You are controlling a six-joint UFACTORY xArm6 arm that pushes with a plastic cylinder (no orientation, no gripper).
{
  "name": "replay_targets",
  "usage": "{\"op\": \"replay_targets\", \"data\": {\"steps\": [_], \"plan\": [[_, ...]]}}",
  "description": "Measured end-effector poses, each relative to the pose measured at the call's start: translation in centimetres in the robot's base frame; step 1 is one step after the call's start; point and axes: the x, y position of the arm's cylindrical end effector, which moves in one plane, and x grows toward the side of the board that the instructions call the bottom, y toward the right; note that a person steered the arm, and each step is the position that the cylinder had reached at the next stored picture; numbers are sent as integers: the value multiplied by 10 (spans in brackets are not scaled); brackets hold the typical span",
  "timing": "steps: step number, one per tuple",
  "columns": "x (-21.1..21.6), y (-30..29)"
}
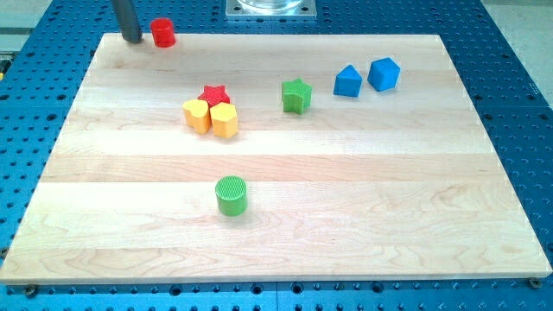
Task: Move the red circle to the left
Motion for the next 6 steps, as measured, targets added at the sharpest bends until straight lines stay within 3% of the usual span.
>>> {"op": "replay_targets", "data": {"steps": [1, 2, 3, 4, 5, 6], "plan": [[29, 97], [116, 137], [29, 159], [1, 155], [13, 82], [94, 9]]}}
